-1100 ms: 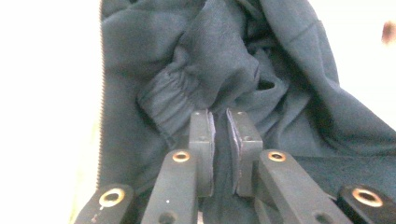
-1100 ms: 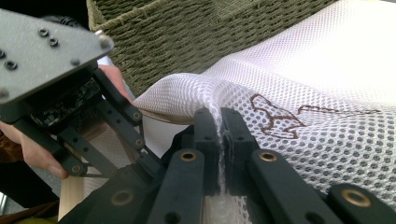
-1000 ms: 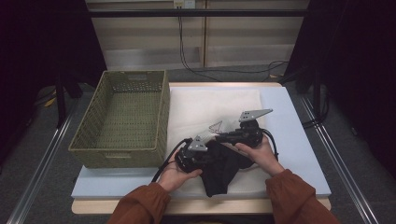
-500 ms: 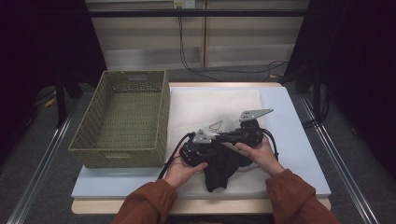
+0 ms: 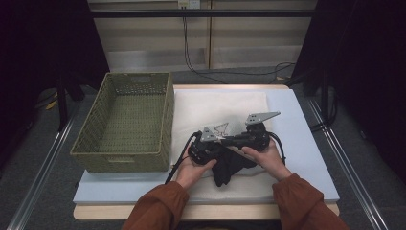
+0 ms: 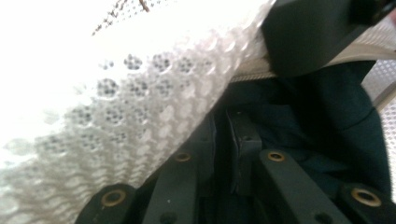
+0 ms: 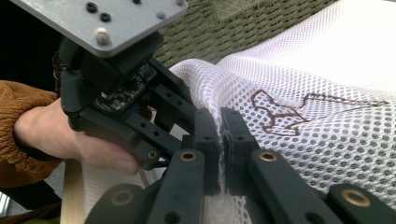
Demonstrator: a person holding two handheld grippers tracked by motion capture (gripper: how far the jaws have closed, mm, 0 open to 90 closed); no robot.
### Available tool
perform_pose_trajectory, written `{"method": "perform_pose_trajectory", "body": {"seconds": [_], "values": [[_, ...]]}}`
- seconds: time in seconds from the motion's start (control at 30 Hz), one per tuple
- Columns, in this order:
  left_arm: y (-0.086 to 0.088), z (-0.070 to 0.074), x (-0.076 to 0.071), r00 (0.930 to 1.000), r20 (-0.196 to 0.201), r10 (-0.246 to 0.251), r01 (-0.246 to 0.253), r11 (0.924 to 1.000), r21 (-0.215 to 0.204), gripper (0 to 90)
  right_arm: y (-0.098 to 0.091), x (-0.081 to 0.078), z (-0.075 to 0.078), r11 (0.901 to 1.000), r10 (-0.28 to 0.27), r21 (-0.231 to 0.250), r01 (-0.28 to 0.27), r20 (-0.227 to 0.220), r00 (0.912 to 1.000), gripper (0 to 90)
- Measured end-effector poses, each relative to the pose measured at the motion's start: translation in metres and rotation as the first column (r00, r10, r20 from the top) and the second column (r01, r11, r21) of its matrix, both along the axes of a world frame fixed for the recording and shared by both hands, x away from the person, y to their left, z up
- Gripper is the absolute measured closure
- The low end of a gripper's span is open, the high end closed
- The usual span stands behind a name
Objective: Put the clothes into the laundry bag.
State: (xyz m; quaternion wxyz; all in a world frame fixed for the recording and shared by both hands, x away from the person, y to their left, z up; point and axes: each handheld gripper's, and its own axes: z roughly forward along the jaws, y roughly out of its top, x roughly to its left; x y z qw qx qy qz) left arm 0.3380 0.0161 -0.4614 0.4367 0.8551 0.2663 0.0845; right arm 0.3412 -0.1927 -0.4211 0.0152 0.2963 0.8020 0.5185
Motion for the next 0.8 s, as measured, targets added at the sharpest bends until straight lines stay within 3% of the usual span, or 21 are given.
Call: {"method": "perform_pose_trajectory", "body": {"seconds": [0.13, 0.2, 0.27, 0.57, 0.7, 0.8], "values": [[0.004, 0.0, -0.002, 0.9998, -0.008, -0.019, 0.019, 0.9997, 0.012, 79.1, 0.001, 0.001, -0.002, 1.0, 0.006, -0.004, -0.006, -0.01, 0.9999, 86.9], [0.007, 0.001, -0.003, 0.999, -0.035, -0.027, 0.026, 0.9993, -0.028, 74.9, 0.0, 0.001, -0.003, 1.0, 0.006, -0.003, -0.006, -0.017, 0.9998, 86.9], [0.011, 0.005, -0.004, 0.9983, -0.049, -0.03, 0.028, 0.9989, -0.037, 67.6, 0.0, 0.002, -0.003, 1.0, 0.007, 0.0, -0.007, -0.022, 0.9997, 86.9], [0.023, 0.024, -0.03, 0.9944, 0.028, -0.102, 0.102, 0.9947, -0.011, 49.2, -0.001, 0.002, -0.004, 1.0, 0.006, 0.001, -0.006, -0.024, 0.9997, 86.7], [0.03, 0.027, -0.043, 0.9875, 0.026, -0.155, 0.156, 0.9877, -0.015, 51.9, 0.0, 0.002, -0.004, 1.0, 0.003, -0.001, -0.003, -0.02, 0.9998, 86.7], [0.034, 0.022, -0.052, 0.9773, -0.017, -0.211, 0.21, 0.9768, -0.039, 51.6, 0.0, 0.002, -0.004, 1.0, 0.006, 0.0, -0.006, -0.022, 0.9997, 86.6]]}}
